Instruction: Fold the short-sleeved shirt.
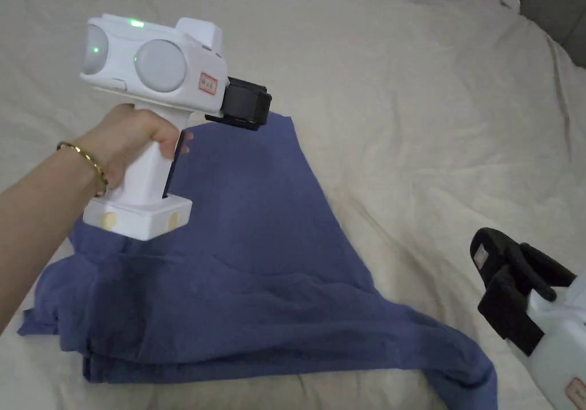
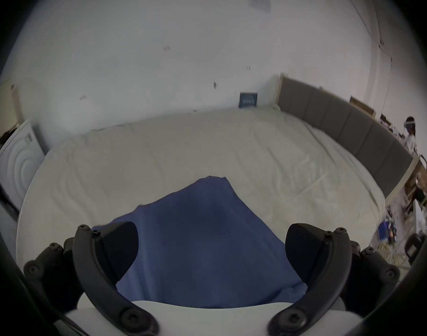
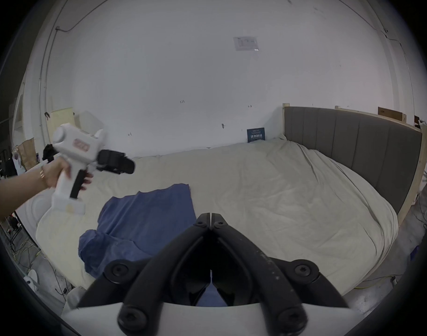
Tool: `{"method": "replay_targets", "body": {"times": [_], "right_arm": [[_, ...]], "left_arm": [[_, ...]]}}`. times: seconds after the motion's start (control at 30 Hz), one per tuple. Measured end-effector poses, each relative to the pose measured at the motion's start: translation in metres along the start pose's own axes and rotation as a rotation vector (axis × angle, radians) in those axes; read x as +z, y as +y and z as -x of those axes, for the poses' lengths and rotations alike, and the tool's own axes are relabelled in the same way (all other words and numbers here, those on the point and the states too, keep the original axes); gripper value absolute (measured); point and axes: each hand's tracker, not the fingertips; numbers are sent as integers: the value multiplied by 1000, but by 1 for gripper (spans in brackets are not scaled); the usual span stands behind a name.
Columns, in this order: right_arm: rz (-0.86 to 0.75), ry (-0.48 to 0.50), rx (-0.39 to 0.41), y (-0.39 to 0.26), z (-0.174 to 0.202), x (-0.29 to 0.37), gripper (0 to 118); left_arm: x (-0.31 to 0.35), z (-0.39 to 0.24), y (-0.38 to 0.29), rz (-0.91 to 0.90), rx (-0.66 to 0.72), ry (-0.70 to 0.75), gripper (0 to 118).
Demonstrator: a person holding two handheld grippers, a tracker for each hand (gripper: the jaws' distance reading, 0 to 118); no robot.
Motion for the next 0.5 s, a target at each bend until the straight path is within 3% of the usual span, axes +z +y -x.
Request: {"method": "replay_targets", "body": {"times": [0.2, 0.37, 0.5], "right_arm": [[76, -35, -47, -6, -25, -47, 1], [130, -46, -98, -17, -50, -84, 1], [161, -73, -109, -26, -68, -103, 1]], "left_arm": [[-135, -1, 52, 170, -67, 17, 118], [-227, -3, 63, 296, -220, 61, 113], [-268, -2, 53, 351, -194, 26, 105]]}}
